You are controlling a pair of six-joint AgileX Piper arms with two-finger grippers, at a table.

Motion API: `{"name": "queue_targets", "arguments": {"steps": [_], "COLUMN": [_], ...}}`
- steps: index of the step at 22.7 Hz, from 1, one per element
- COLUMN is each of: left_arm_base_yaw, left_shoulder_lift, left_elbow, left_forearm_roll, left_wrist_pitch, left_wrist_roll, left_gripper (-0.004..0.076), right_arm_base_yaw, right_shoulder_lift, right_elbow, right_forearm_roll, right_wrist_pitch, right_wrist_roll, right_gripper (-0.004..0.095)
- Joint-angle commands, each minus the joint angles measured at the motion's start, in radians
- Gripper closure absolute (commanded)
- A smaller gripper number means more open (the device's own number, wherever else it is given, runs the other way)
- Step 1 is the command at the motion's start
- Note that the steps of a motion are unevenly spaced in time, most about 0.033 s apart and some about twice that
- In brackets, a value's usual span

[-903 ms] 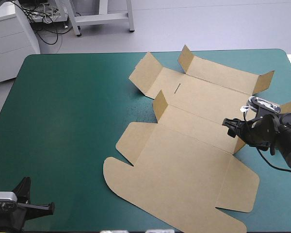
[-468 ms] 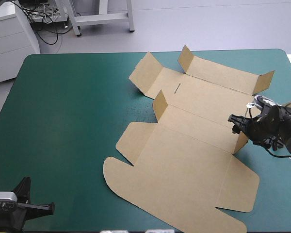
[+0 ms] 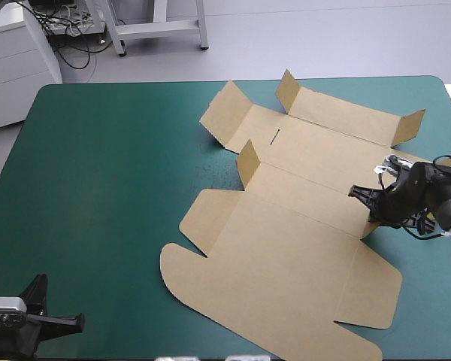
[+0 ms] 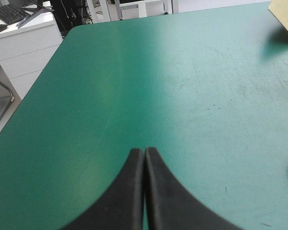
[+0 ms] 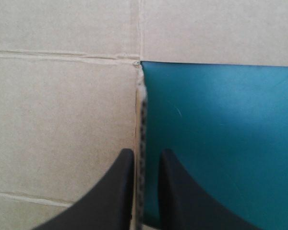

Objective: Fold the box

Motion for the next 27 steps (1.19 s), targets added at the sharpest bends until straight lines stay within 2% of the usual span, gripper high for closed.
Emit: {"name": "queue_targets", "arguments": {"steps": [1,6,8,12,15,17,20,23,27], "left_arm_base_yaw": [-0.001,-0.001,-0.001,-0.001,-0.001,-0.001,-0.001,-0.001,-0.001], "left_shoulder_lift": [-0.011,-0.011,-0.011,-0.011,-0.011,-0.011,-0.011,-0.011,-0.011], "left_elbow": [-0.018,-0.018,-0.018,-0.018,-0.018,-0.018,-0.018,-0.018,-0.018], "left_forearm_roll": [-0.003,-0.003,-0.003,-0.003,-0.003,-0.003,-0.003,-0.003,-0.003], "left_wrist_pitch": [-0.074,-0.074,-0.074,-0.074,-0.074,-0.074,-0.074,-0.074,-0.074], "left_wrist_roll": [-0.012,-0.012,-0.012,-0.012,-0.012,-0.012,-0.012,-0.012,-0.012], "left_gripper": [0.0756,0.0756,0.0756,0.0756,0.0756,0.0756,0.0756,0.0756,0.0756], "right_arm_base_yaw": [-0.01,-0.007,-0.006,-0.005,-0.001,0.034,0.145,0.228,0.317], "right_shoulder_lift": [-0.018,-0.016,-0.016,0.033,0.096,0.159,0.262,0.316,0.363], "right_elbow": [-0.052,-0.129,-0.172,-0.317,-0.451,-0.56,-0.746,-0.84,-0.936], "right_forearm_roll": [0.021,0.053,0.071,0.222,0.293,0.267,0.147,0.078,0.077], "right_wrist_pitch": [-0.013,0.039,0.056,0.121,0.182,0.246,0.345,0.372,0.368], "right_wrist_roll": [-0.047,-0.156,-0.281,-0.628,-0.767,-0.817,-0.897,-0.976,-1.056], "right_gripper": [0.0926,0.0931,0.0931,0.0931,0.0931,0.0931,0.0931,0.0931,0.0931]}}
